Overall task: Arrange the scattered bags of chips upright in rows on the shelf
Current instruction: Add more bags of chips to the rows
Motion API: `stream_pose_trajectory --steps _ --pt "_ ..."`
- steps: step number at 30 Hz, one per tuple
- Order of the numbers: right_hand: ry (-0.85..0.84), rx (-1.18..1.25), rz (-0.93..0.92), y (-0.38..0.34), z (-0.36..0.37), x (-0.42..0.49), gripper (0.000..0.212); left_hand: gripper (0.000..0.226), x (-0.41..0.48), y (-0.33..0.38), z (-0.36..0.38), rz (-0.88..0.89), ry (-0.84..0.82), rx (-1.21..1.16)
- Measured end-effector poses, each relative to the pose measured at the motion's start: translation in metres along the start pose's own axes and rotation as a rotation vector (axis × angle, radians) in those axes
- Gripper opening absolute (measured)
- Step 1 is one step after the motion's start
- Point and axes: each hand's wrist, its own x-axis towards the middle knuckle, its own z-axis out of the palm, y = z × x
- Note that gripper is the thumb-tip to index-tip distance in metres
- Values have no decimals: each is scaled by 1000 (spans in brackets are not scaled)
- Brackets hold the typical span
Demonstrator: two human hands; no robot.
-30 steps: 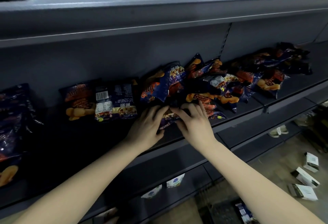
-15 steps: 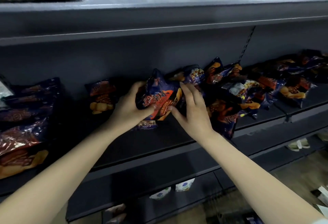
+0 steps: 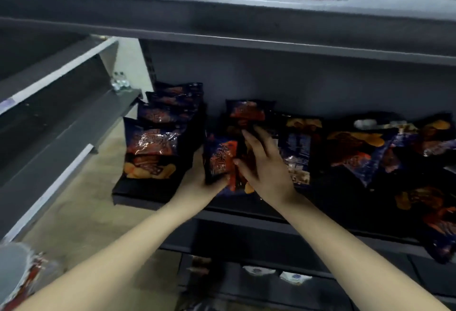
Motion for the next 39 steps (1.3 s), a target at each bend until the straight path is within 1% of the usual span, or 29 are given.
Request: stream_pose_trajectory --steps 2,3,6,9,11,13,24,27,28,31,33,36,39 --pt "-148 30 -91 -19 38 15 59 74 -17 -30 -23 -124 116 -38" --pt "-175 -4 -93 -18 38 13 58 74 -18 -31 -20 -124 125 -38" --pt "-175 -65 -64 -16 41 15 59 75 -16 -31 -22 -103 147 26" --pt "-198 -90 -36 -8 39 13 62 81 -4 -27 -22 -84 151 10" --pt "-210 -101 -29 -2 36 10 61 75 4 -29 -20 -82 160 14" --pt "-203 -109 -4 8 30 8 60 71 13 -29 -10 -66 154 21" --pt "-169 -176 145 53 -6 -7 57 69 49 -11 35 61 -13 10" --pt "-163 -193 169 57 -10 -8 57 64 57 -10 40 72 -37 24" --pt "-163 -197 171 58 -10 -8 57 65 59 -10 41 69 -34 48" --pt "-139 -178 154 55 -10 -7 54 80 60 -13 40 51 -6 137" --pt "-111 -138 144 52 -9 -4 54 87 59 -16 38 38 1 161" --pt "-64 -98 121 45 -8 5 55 86 59 -18 28 27 15 172" --pt "-17 -72 83 38 -5 20 53 71 62 -17 16 75 48 181"
